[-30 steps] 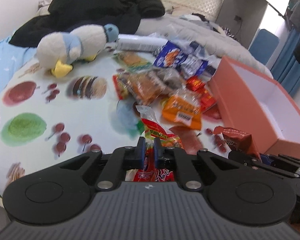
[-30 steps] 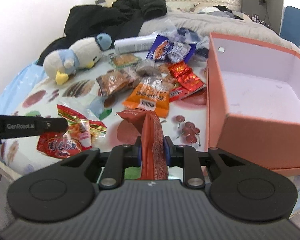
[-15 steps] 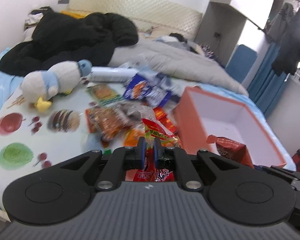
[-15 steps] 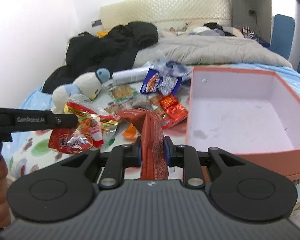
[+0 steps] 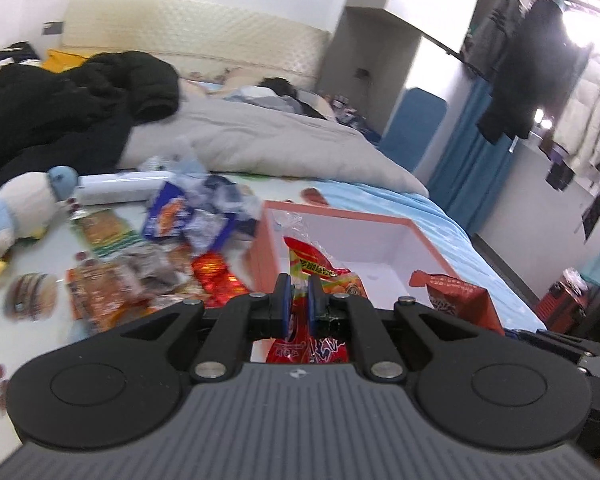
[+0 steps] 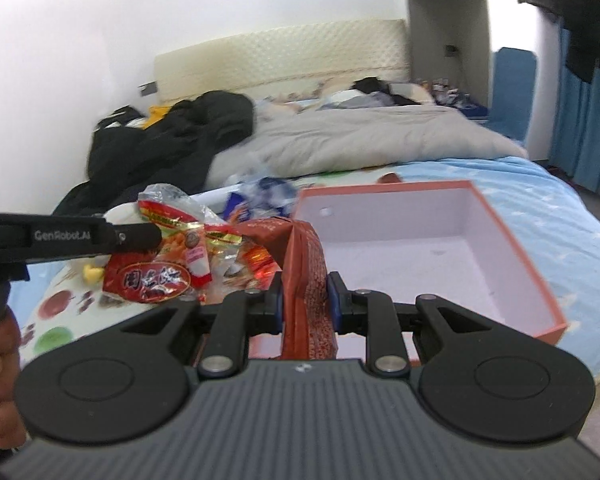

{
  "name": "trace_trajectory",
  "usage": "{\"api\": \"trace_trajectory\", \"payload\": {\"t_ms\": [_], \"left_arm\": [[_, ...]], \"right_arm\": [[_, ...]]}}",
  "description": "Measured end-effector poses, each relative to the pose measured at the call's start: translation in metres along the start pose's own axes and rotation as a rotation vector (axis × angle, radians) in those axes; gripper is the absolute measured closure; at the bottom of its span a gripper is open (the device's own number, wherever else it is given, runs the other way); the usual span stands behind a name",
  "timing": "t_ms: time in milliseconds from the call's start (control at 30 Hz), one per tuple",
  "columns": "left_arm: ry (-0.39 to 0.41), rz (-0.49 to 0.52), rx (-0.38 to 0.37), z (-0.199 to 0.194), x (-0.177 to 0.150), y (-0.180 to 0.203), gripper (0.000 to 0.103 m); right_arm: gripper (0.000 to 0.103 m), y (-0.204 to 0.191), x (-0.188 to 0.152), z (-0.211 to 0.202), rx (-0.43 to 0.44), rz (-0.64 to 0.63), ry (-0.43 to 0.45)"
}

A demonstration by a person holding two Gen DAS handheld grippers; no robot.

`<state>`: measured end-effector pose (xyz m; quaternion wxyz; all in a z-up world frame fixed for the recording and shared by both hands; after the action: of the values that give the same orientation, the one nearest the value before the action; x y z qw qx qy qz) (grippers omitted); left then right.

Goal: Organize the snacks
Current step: 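Carry both snacks into the pink box and open both grippers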

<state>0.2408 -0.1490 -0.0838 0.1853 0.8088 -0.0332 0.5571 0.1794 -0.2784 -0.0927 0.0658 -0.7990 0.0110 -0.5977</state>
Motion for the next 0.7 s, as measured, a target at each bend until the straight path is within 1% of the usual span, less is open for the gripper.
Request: {"api": "trace_trajectory", "payload": {"t_ms": [167, 267, 433, 600, 700], "left_arm": [[-0.038, 0.022, -0.028, 0.04, -0.01, 0.03, 0.093], [-0.067, 0.038, -0.031, 0.065, -0.018, 0.042, 0.093], [-0.138, 0.082, -0.037, 0.11, -0.037, 0.061, 0.093], [-0.179, 0.103, -0.017, 0.142, -0.052, 0.066, 0.093], [-0.204, 0.111, 0.007, 0.157, -0.06, 0.064, 0.093]], "right_arm": [[0.078, 0.039, -0.002, 0.019, -0.04, 0.019, -0.017], [0.078, 0.055, -0.005, 0.032, -0.046, 0.026, -0.029], [0.078, 0.087, -0.016, 0.06, -0.054, 0.06, -0.054], [0.078, 0.115, -0.032, 0.085, -0.056, 0.106, -0.106], [0.078, 0.123, -0.042, 0.099, -0.048, 0.104, -0.137]]}}
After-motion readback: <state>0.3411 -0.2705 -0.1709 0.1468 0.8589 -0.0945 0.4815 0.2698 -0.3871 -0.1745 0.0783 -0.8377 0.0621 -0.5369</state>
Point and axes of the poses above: each gripper's, at about its wrist camera, not at the fingertips, and z roughly the way its jaws point, y to its right, x to its top, the point moved 8 cm from there along z, roughly the way its jaws point, and after that the axes turned 13 degrees about y, right-handed, at the moved point
